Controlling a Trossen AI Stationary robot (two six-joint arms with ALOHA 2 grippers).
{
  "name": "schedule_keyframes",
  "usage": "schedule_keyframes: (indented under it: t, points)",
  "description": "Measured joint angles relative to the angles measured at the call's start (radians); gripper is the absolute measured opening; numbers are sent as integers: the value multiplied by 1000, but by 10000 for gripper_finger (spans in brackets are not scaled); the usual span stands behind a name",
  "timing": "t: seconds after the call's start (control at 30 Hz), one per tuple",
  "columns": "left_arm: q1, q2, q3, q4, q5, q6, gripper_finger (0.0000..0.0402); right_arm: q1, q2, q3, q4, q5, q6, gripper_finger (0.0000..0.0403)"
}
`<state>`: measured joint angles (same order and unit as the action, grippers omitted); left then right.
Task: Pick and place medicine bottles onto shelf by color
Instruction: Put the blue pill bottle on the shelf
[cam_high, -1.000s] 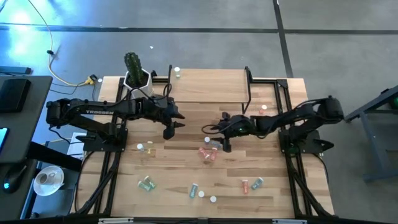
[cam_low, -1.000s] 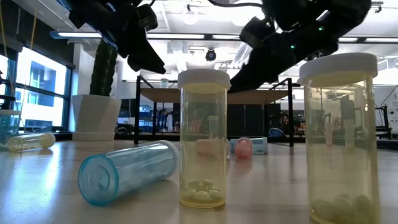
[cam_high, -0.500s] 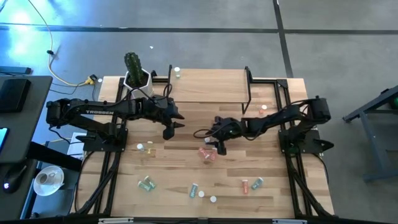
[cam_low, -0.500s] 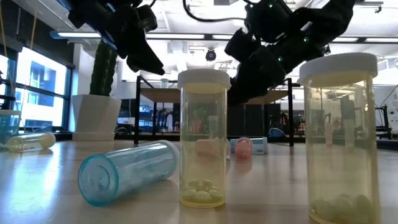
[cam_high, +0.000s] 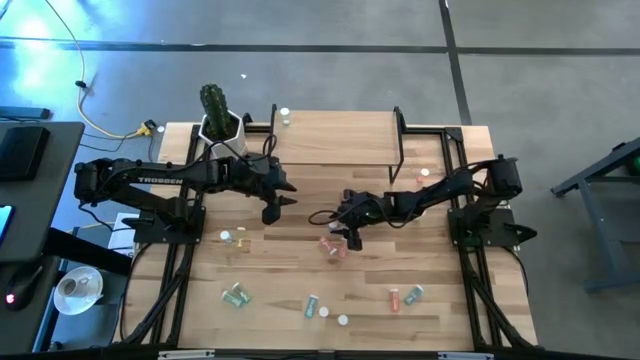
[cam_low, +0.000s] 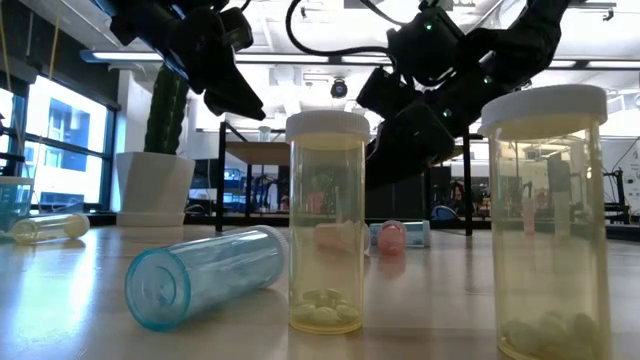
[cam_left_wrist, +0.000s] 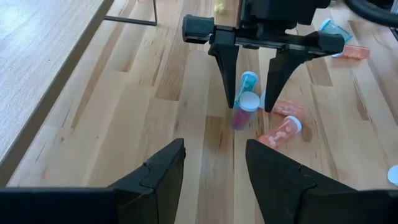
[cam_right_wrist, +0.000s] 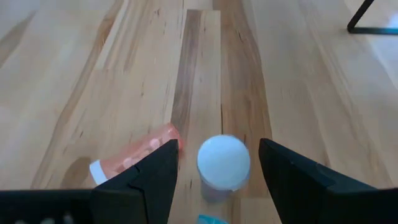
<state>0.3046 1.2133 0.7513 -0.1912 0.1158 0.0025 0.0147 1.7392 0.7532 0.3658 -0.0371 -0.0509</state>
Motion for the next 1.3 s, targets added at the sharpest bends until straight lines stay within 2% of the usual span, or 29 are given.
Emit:
schedule_keyframes:
  t: [0.43,0.7,0.87,1.07,1.3]
  points:
    - [0,0,0,0,0,0,161,0,4,0,-2,-43,1,100]
    - [0,0,0,-7,0,0,161,0,-6,-1,-17,-43,-1,104]
    - [0,0,0,-7,0,0,161,-18,-84,-2,-44,-41,-10,102]
    - [0,0,0,-3,1,0,161,-71,-276,-2,-108,58,-46,101]
    - [0,0,0,-4,1,0,161,-191,-535,-2,-156,312,-100,99]
